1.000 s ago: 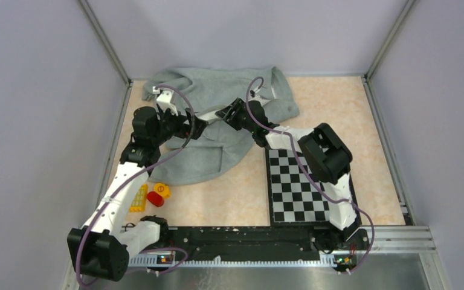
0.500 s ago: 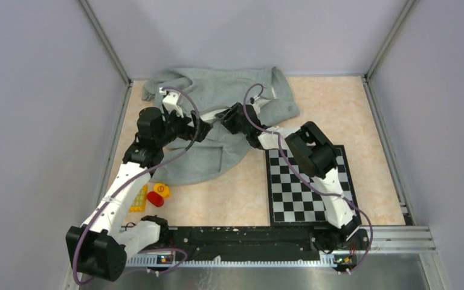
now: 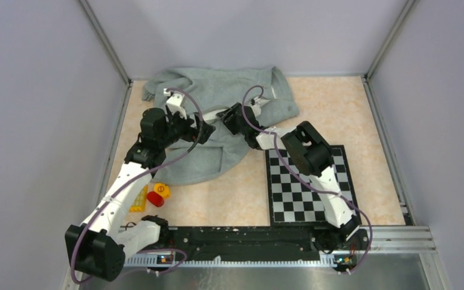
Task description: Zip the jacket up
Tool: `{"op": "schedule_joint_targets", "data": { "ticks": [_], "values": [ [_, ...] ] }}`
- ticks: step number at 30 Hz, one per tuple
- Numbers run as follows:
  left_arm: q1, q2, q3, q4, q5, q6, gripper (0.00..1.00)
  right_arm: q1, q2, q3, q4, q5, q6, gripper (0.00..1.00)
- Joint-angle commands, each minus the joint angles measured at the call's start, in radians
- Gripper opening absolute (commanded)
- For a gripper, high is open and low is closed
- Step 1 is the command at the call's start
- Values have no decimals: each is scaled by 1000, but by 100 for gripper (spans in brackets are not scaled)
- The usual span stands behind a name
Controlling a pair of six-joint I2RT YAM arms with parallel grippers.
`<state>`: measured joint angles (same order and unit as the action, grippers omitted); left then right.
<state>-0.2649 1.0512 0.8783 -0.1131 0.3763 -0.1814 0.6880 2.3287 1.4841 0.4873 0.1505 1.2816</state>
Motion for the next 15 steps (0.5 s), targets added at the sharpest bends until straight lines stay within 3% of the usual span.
{"op": "schedule_joint_targets", "data": {
  "ticks": [1, 5, 8, 15],
  "values": [
    [-7, 6, 25, 21, -3, 16, 99, -19, 25, 47, 43, 5, -26, 50],
    [-9, 7, 21, 25, 7, 11, 99, -31, -18, 21, 43, -3, -68, 26],
    [-10, 5, 17, 30, 1, 12, 99, -37, -77, -9, 5, -7, -95, 0],
    [3, 40, 20, 29, 23, 4, 99, -64, -249, -17, -305, -108, -109, 0]
  ]
}}
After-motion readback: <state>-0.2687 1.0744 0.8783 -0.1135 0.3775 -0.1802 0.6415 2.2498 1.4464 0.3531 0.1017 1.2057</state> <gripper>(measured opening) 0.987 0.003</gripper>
